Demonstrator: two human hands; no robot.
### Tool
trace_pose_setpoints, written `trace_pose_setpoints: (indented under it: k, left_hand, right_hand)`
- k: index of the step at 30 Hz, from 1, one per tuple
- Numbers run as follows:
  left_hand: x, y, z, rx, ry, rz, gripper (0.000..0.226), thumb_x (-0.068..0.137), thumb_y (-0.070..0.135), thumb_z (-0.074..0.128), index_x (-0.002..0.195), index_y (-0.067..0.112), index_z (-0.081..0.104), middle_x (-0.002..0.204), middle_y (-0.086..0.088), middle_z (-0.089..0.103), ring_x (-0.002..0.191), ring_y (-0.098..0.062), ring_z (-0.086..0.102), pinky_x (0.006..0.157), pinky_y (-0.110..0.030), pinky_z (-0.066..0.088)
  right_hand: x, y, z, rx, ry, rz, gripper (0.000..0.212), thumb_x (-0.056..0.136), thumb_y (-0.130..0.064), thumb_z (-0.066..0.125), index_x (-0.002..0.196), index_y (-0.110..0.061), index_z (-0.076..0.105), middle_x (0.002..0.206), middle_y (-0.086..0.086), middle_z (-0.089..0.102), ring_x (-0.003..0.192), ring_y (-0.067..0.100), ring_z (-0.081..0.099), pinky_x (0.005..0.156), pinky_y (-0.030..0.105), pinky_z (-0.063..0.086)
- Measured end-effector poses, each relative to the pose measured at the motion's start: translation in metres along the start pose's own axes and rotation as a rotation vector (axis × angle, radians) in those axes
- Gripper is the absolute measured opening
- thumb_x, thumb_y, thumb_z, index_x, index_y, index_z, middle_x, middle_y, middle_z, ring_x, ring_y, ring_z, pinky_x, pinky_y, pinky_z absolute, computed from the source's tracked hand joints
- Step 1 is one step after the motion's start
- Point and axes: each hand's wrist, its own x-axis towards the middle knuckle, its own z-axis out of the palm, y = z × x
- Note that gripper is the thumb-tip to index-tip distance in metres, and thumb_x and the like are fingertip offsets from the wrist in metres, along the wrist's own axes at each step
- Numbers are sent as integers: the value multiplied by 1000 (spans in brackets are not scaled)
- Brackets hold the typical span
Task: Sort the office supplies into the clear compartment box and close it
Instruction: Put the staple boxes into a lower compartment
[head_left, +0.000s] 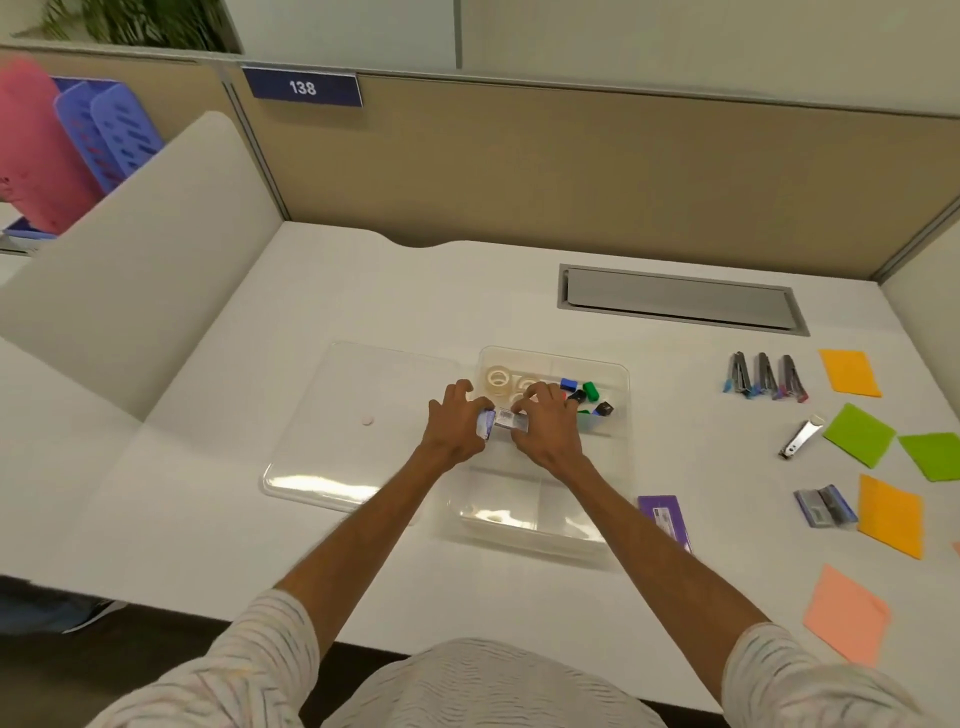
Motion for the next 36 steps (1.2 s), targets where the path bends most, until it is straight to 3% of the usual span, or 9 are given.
trace_pose_setpoints:
  k: [11, 18, 22, 36]
  left_hand:
    - [8, -9, 11, -30, -34, -10, 64, 82, 23, 71, 139, 23, 41, 150, -11, 30, 139, -28, 32, 106, -47, 36]
    - [6, -8, 11, -122, 100, 20, 62, 76, 24, 69, 133, 19, 44, 145, -8, 34, 137, -26, 31, 105, -46, 34]
    - [7, 10, 13, -109, 185, 81, 57, 73, 14, 67, 126, 18, 49, 142, -6, 38, 136, -25, 33, 107, -43, 28]
    - [7, 127, 40, -165, 140, 265, 48, 72, 2, 55, 118, 15, 56, 131, -2, 48, 132, -21, 37, 106, -41, 27]
  right_hand:
    - [7, -12, 13, -66, -23, 3, 39, 88, -28, 62, 126, -25, 62, 135, -2, 51, 132, 18, 39, 111, 44, 26]
    - [-4, 1, 13, 115, 116, 29, 27, 90, -22, 59, 116, -19, 66, 124, -1, 58, 122, 20, 47, 97, 35, 34]
    - [-17, 14, 8, 172, 236, 92, 21, 92, -17, 56, 109, -15, 69, 119, 2, 62, 121, 20, 51, 93, 36, 35]
    - [-88, 121, -26, 274, 374, 355, 20, 91, -12, 55, 106, -15, 69, 112, 1, 65, 109, 19, 56, 91, 34, 34]
